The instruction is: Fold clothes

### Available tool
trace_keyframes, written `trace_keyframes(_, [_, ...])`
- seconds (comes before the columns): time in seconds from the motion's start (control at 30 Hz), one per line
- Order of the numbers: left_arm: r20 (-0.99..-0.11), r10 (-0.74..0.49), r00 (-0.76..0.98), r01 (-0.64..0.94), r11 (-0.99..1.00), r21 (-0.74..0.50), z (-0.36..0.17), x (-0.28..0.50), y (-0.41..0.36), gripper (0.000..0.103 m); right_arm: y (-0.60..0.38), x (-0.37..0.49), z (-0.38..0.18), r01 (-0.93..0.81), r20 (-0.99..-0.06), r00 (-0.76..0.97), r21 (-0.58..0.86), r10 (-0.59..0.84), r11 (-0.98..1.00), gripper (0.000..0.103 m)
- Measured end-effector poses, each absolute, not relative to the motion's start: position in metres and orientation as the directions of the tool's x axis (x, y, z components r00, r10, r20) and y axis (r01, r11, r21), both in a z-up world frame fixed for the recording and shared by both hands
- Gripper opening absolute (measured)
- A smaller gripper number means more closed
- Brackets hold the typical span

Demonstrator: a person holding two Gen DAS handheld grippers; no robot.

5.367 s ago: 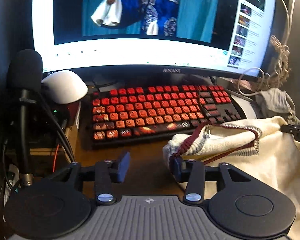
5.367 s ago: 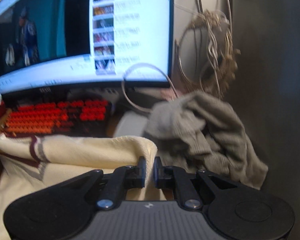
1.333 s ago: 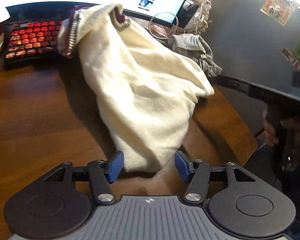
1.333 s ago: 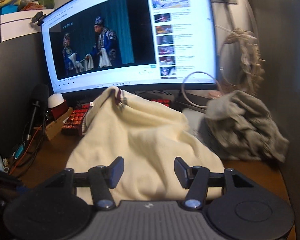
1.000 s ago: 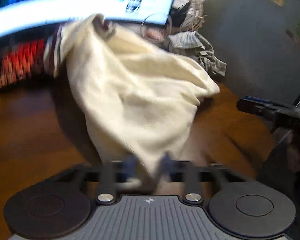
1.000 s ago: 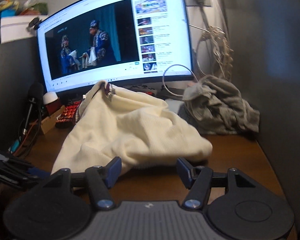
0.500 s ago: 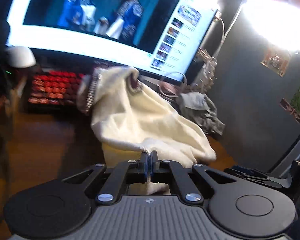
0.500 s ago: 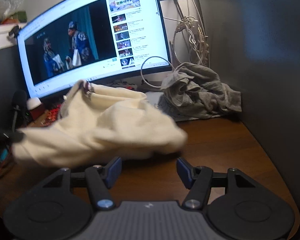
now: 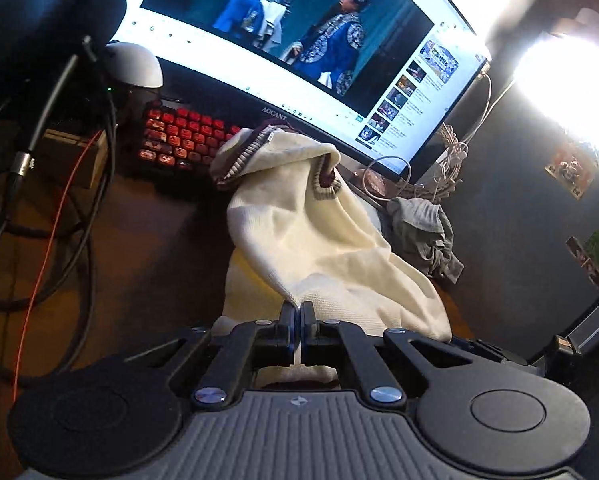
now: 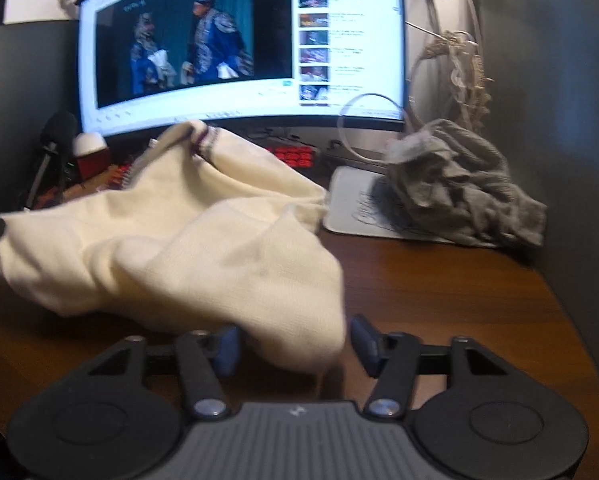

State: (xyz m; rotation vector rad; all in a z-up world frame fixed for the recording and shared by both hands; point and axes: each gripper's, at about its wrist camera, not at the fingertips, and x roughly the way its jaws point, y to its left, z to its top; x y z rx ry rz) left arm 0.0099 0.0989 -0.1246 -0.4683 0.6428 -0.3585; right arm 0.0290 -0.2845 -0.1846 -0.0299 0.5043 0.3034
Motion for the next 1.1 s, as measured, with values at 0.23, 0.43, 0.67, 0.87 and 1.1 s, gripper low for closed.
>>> trace_keyframes(0.23, [-0.427, -0.425, 0.798, 0.172, 0.84, -0.515, -0.105, 0.011, 0.117, 0.002, -0.301, 0.013, -0.144, -0.356, -0.295, 0.852, 0.277, 0.431, 0.893, 0.012])
trace_keyframes(0.43, [-0.404, -0.391, 0.827, 0.154, 0.849, -0.506, -0.095, 0.025, 0.126, 0.002, -0.326, 0.014, -0.113, -0.374, -0.181, 0.858, 0.423, 0.481, 0.826, 0.012])
trace_keyframes(0.67, [-0.53, -0.219, 0.819, 0.017, 0.933, -0.359, -0.124, 0.078, 0.105, 0.002, -0.311, 0.08, -0.138, -0.268, -0.331, 0.846, 0.413, 0.418, 0.87, 0.014])
trace_keyframes(0.87, [-0.566, -0.186, 0.803, 0.001, 0.95, -0.312, -0.131, 0.079, 0.107, 0.026, -0.3, 0.093, -0.163, -0.219, -0.385, 0.848, 0.374, 0.366, 0.901, 0.036])
trace_keyframes(1.1, [-0.512, -0.207, 0.834, 0.076, 0.961, -0.266, -0.115, 0.037, 0.103, 0.058, -0.291, 0.06, -0.158, -0.218, -0.442, 0.855, 0.166, 0.27, 0.962, 0.053])
